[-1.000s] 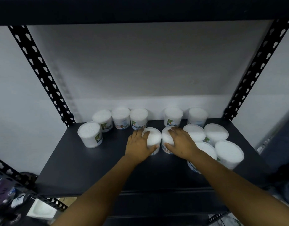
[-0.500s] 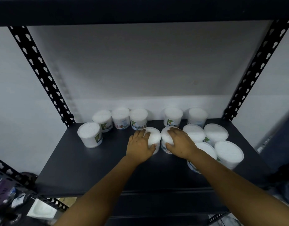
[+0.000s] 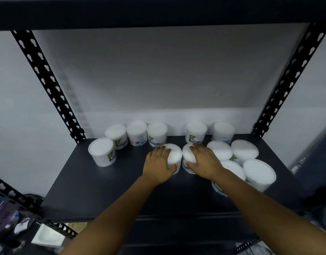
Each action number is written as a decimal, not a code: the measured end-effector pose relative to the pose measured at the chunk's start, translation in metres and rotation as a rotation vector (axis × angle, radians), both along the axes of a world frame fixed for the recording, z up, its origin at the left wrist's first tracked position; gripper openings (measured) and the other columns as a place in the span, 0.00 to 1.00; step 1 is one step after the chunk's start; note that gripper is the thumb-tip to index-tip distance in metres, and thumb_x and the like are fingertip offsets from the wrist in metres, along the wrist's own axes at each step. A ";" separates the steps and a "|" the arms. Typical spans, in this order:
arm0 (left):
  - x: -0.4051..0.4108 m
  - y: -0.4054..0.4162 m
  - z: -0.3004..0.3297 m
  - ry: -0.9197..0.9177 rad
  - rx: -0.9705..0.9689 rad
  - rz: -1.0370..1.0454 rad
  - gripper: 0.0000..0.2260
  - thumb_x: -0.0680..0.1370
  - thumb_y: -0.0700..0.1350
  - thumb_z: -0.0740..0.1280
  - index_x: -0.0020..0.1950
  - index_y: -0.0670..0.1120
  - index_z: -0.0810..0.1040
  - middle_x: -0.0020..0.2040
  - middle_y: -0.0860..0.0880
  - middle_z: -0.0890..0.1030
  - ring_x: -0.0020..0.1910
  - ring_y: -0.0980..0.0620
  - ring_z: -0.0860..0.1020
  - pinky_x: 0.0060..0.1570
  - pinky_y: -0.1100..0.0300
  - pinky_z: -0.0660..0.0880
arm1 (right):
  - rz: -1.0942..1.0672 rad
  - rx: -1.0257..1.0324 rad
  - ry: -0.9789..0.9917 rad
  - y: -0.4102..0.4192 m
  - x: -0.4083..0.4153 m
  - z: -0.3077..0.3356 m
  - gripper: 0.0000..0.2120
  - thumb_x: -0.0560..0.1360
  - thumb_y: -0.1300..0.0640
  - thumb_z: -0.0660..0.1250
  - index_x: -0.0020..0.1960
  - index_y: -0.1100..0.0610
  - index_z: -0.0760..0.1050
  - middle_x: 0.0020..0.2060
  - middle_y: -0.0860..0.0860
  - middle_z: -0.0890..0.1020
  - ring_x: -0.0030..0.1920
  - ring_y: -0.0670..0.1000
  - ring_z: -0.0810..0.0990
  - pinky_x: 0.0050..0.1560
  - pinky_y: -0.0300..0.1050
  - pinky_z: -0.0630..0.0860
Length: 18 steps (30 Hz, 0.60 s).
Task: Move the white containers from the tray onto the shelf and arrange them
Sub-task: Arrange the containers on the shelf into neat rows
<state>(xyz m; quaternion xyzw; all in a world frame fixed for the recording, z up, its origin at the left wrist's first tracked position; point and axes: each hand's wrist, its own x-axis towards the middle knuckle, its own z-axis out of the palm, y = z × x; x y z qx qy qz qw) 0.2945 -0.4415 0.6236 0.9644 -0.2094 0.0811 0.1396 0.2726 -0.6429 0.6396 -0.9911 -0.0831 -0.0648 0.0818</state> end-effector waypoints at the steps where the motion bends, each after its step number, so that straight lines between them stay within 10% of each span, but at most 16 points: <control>1: 0.001 0.000 -0.001 0.016 0.013 -0.006 0.29 0.76 0.58 0.62 0.74 0.49 0.63 0.75 0.47 0.62 0.73 0.47 0.59 0.70 0.52 0.56 | 0.004 0.003 0.005 0.000 0.001 0.000 0.29 0.74 0.44 0.64 0.69 0.59 0.66 0.70 0.56 0.68 0.70 0.55 0.66 0.69 0.47 0.62; 18: 0.004 0.007 0.001 0.035 0.015 -0.034 0.32 0.74 0.58 0.64 0.74 0.48 0.62 0.75 0.45 0.61 0.74 0.46 0.58 0.72 0.52 0.53 | 0.014 0.009 -0.001 -0.002 0.002 -0.001 0.30 0.74 0.44 0.65 0.70 0.59 0.66 0.71 0.57 0.67 0.71 0.56 0.65 0.70 0.46 0.60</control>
